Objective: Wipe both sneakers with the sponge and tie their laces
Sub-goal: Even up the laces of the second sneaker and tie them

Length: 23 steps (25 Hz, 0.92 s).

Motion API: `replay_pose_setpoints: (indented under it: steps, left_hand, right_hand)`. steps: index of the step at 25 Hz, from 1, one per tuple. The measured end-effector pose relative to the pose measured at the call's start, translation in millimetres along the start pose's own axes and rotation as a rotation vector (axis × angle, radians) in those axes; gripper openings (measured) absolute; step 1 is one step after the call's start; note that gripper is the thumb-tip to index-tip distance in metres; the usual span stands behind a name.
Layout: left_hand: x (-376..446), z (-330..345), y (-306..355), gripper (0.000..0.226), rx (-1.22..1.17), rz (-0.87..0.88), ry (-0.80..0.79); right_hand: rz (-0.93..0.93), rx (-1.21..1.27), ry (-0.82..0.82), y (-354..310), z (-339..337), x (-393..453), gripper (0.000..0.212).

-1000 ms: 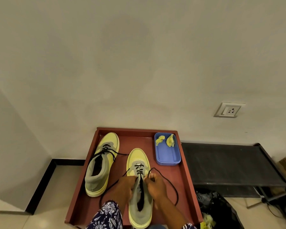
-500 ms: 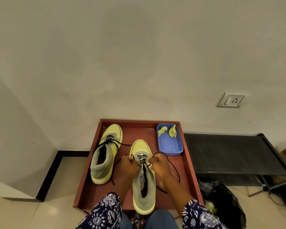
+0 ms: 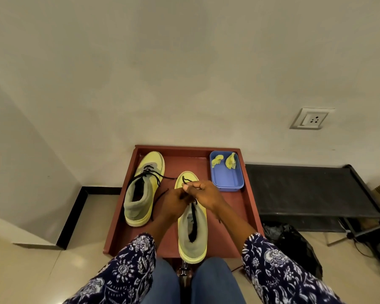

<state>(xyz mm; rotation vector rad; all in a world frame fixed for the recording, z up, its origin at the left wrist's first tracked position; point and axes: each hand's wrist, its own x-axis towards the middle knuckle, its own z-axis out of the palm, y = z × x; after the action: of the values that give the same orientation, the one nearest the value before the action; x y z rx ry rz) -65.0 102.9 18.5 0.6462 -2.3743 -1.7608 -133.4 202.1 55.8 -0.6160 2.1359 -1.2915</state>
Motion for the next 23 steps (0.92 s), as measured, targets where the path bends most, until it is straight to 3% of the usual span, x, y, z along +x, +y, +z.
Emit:
replay_pose_setpoints:
  steps: [5, 10, 13, 19, 23]
  left_hand:
    - [-1, 2, 3, 0.010, -0.146, -0.041, -0.026]
    - [-1, -1, 0, 0.022, -0.174, -0.099, 0.024]
    - [-2, -1, 0, 0.025, -0.207, -0.131, 0.028]
    - [1, -1, 7, 0.022, -0.378, -0.293, 0.068]
    - [0, -3, 9, 0.020, -0.358, -0.273, 0.070]
  right_hand:
    - [0.042, -0.014, -0.036, 0, -2, -4, 0.029]
    - [-0.048, -0.650, -0.106, 17, -5, -3, 0.027]
    - [-0.045, -0.604, -0.081, 18, -4, -5, 0.023]
    - [-0.115, -0.520, -0.038, 26, 1, -14, 0.036]
    - [-0.079, -0.411, -0.051, 30, -1, -16, 0.038]
